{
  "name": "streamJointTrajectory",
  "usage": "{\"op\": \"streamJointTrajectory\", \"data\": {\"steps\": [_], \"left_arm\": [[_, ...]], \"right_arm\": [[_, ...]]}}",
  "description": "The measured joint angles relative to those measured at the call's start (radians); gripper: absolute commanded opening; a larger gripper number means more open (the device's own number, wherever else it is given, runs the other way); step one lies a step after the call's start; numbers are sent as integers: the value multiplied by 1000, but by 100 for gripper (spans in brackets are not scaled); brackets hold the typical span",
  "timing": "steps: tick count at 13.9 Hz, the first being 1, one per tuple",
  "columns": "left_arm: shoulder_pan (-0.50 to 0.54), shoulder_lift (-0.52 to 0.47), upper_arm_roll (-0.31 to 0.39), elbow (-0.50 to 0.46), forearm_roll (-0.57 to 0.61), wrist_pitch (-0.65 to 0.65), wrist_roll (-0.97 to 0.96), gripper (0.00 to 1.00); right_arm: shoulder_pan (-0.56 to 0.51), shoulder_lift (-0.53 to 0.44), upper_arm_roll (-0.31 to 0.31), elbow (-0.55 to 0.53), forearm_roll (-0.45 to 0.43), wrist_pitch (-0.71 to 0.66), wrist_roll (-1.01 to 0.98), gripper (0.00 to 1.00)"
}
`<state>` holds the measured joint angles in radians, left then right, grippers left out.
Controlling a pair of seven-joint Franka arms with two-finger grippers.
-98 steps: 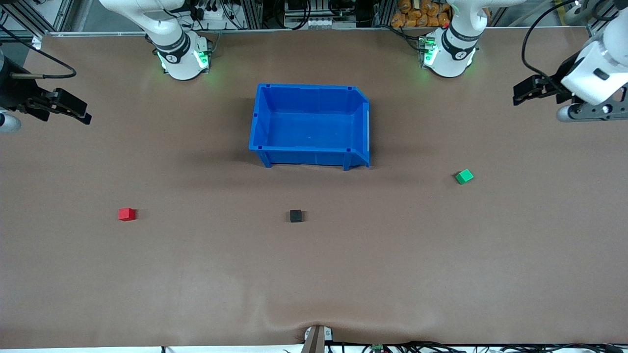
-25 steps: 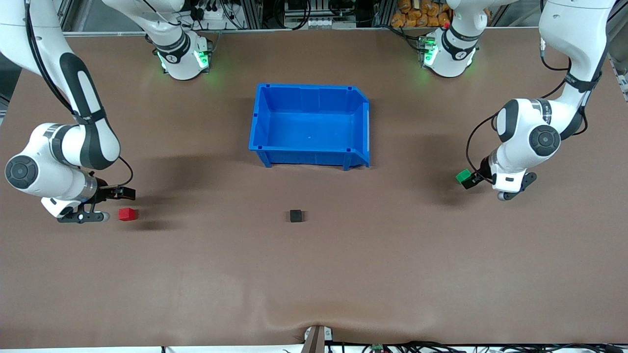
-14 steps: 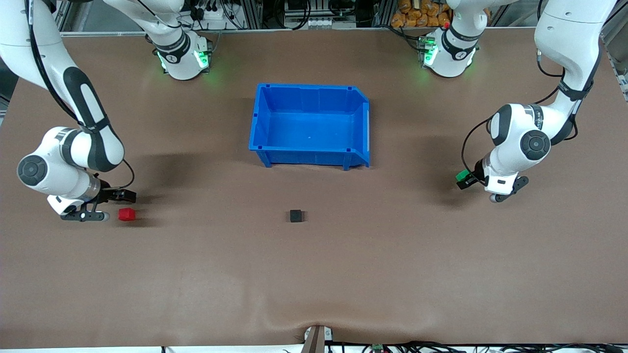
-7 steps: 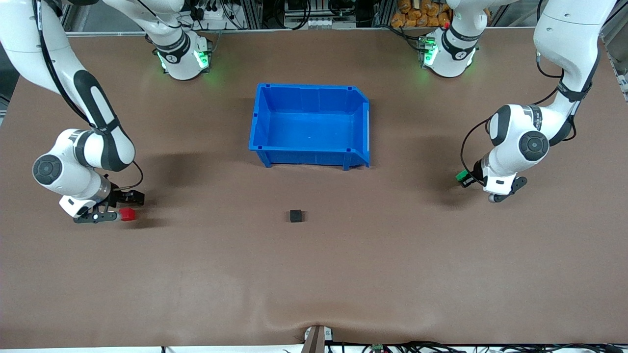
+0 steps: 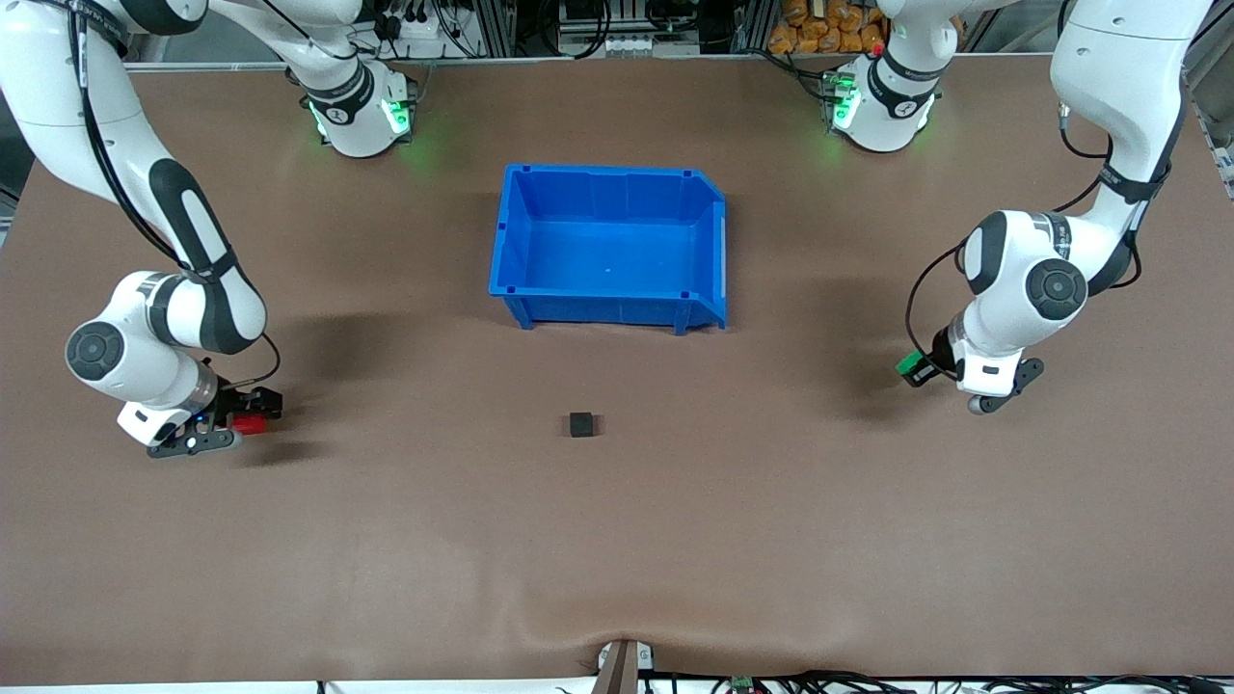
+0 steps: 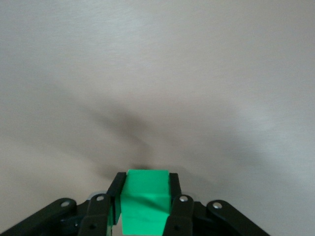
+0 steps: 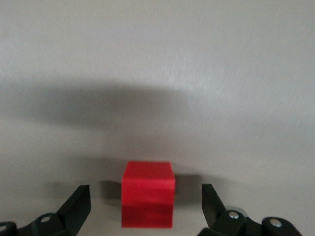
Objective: Attach green and red cubes to black cube
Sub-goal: 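Carry the green cube with the left gripper toward the black cube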
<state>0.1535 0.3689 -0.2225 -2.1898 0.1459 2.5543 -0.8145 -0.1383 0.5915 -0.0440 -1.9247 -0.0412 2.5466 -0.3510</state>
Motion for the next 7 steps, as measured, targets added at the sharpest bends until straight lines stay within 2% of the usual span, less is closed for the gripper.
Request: {"op": "streamJointTrajectory", "data": {"steps": [2,6,7], "left_arm": [[-14,2,-39,41,0,-30,-91,0],[-123,41,-52,180,0,-157,-297,0],[-153,60,-53,219,0,-179,-354,0]], "right_arm": [[-1,7,-1,13,0,-9,-18,100],[-5,25,-3,14,1,-30,-22,100],[-5,25,-3,15,1,-37,-22,93]]}}
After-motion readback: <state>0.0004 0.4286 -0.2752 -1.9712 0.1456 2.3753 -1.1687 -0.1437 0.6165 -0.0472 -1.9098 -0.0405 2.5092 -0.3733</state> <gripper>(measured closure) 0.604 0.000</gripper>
